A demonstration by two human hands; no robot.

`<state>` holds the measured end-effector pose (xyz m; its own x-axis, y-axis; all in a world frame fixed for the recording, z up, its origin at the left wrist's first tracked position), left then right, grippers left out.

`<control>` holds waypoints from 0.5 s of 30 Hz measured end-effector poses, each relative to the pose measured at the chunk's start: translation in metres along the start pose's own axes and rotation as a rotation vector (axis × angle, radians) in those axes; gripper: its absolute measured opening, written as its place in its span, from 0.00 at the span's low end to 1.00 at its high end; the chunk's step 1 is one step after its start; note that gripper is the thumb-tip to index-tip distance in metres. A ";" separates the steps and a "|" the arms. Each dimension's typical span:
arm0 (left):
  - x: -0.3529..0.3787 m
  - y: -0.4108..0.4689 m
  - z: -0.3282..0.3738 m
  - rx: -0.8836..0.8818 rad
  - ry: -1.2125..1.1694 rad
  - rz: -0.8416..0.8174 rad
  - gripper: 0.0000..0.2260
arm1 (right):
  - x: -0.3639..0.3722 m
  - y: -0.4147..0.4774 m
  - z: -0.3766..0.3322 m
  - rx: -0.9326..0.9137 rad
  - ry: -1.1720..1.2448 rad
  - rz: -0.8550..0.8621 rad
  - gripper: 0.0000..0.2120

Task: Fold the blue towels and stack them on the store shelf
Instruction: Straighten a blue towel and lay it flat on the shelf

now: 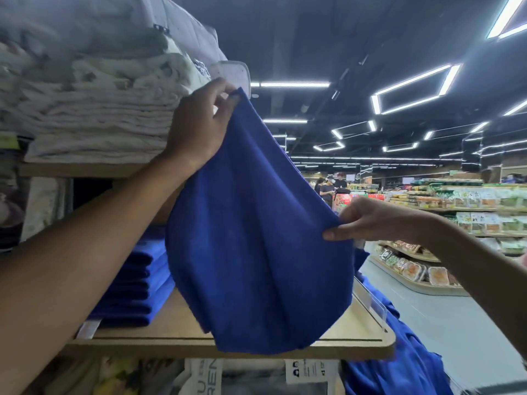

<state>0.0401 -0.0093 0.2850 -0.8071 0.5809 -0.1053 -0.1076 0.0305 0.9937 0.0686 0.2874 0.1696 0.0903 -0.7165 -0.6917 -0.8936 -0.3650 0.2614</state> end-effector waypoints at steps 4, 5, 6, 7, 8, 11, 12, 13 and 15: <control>-0.021 0.000 -0.017 -0.009 0.061 0.015 0.13 | -0.022 -0.006 0.002 -0.009 -0.030 0.076 0.26; -0.025 -0.002 -0.021 -0.015 0.070 0.015 0.13 | -0.027 -0.007 0.001 -0.006 -0.027 0.079 0.26; -0.028 -0.004 -0.026 -0.020 0.078 0.016 0.13 | -0.030 -0.008 -0.001 -0.002 -0.023 0.076 0.25; -0.032 -0.006 -0.029 -0.023 0.084 0.017 0.13 | -0.033 -0.008 -0.003 0.000 -0.019 0.074 0.25; -0.035 -0.009 -0.033 -0.019 0.089 0.020 0.13 | -0.036 -0.009 -0.005 -0.005 -0.021 0.077 0.24; -0.043 -0.022 -0.042 0.000 0.106 0.030 0.12 | -0.040 -0.009 -0.013 -0.027 -0.039 0.069 0.19; -0.044 -0.028 -0.046 -0.002 0.109 0.034 0.11 | -0.041 -0.010 -0.015 -0.037 -0.051 0.063 0.18; -0.045 -0.033 -0.049 -0.006 0.112 0.041 0.11 | -0.042 -0.012 -0.017 -0.053 -0.063 0.060 0.20; -0.048 -0.044 -0.058 -0.015 0.115 0.056 0.09 | -0.044 -0.014 -0.019 -0.094 -0.078 0.043 0.21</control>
<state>0.0504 -0.0855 0.2441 -0.8732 0.4844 -0.0539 -0.0685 -0.0125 0.9976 0.0854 0.3131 0.2094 0.0150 -0.6859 -0.7275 -0.8505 -0.3914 0.3514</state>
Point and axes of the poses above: each hand's wrist, its own y-axis towards the middle knuckle, its own x-axis out of the palm, z = x × y, the point moved 3 cm from there along y, towards the middle knuckle, and after that the axes turned 14 degrees about y, right-handed, at the moved point
